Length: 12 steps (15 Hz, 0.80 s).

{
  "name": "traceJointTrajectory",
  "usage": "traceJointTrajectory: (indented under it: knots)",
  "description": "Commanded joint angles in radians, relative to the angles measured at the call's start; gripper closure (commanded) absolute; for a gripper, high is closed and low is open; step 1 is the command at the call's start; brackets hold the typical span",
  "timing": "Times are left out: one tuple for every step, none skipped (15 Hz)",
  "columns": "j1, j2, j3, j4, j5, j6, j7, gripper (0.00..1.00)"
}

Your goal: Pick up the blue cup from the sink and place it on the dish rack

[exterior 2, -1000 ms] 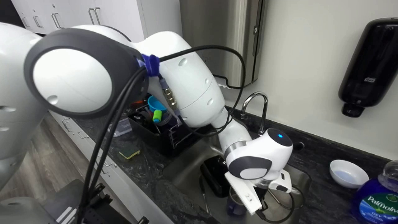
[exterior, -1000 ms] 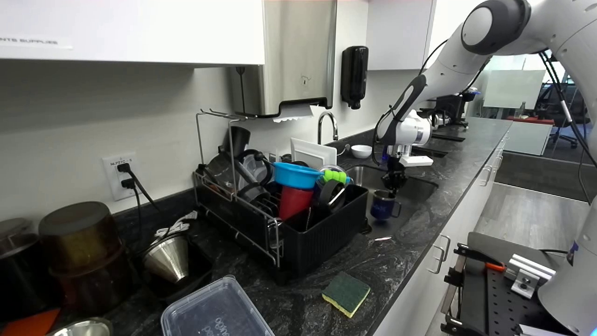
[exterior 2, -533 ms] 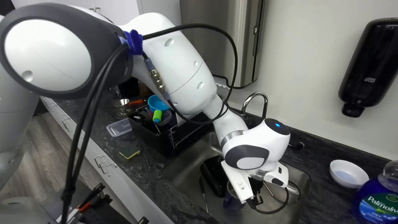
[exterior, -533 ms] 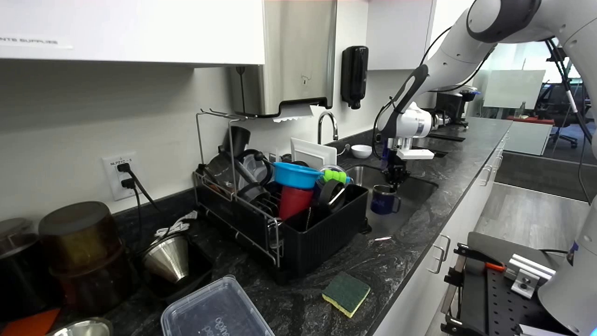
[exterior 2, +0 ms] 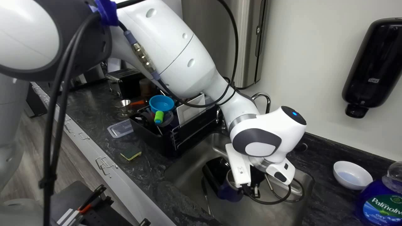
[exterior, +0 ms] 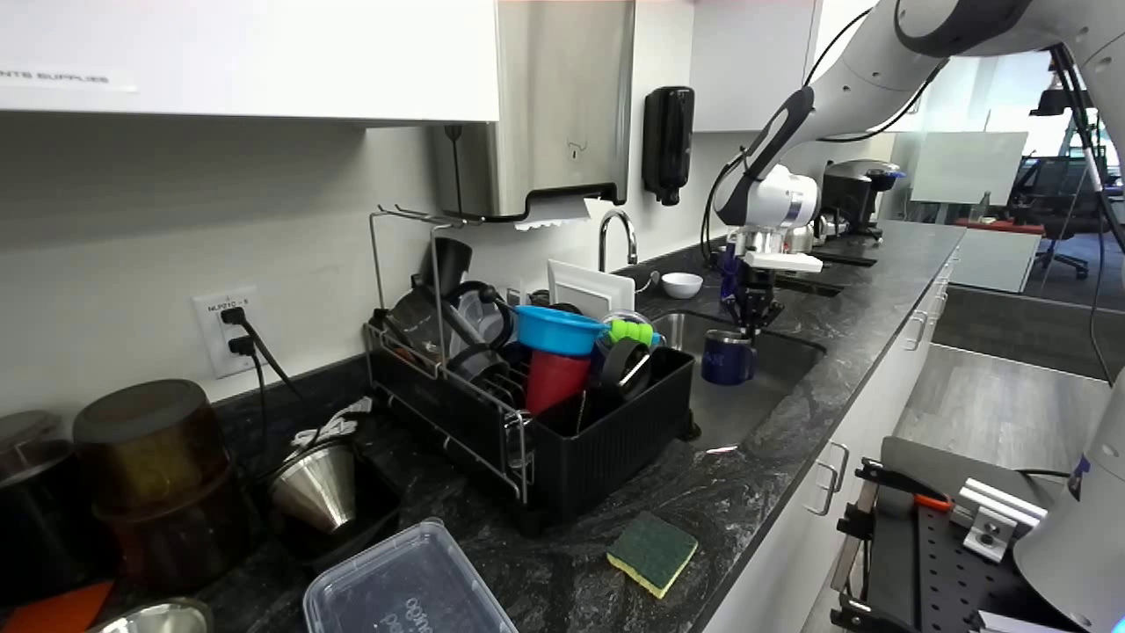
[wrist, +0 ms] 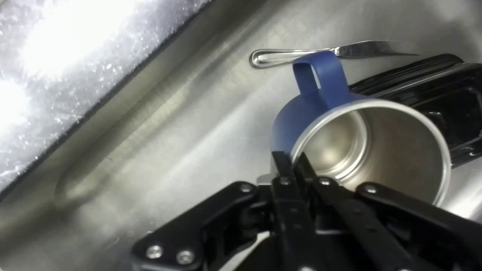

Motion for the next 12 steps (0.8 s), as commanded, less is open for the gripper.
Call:
traceJointTrajectory:
  knots:
    - [0.020,-0.014,-0.038,0.038,0.075,-0.133,0.071,0.98]
    - [0.022,-0.012,-0.045,0.051,0.091,-0.162,0.093,0.98]
    - [0.022,-0.011,-0.051,0.060,0.107,-0.188,0.110,0.98]
    - [0.023,-0.010,-0.057,0.067,0.119,-0.213,0.125,0.98]
    - [0.024,-0.012,-0.063,0.069,0.131,-0.231,0.138,0.98]
    - [0.024,-0.013,-0.068,0.071,0.141,-0.250,0.147,0.98]
    - [0.024,-0.017,-0.072,0.069,0.150,-0.268,0.149,0.98]
    - [0.025,-0.021,-0.075,0.064,0.157,-0.280,0.150,0.98]
    - [0.026,-0.026,-0.079,0.059,0.163,-0.297,0.149,0.98]
    - [0.027,-0.032,-0.082,0.056,0.167,-0.318,0.150,0.98]
    - [0.027,-0.040,-0.084,0.050,0.173,-0.340,0.147,0.98]
    - [0.028,-0.050,-0.087,0.044,0.178,-0.359,0.144,0.98]
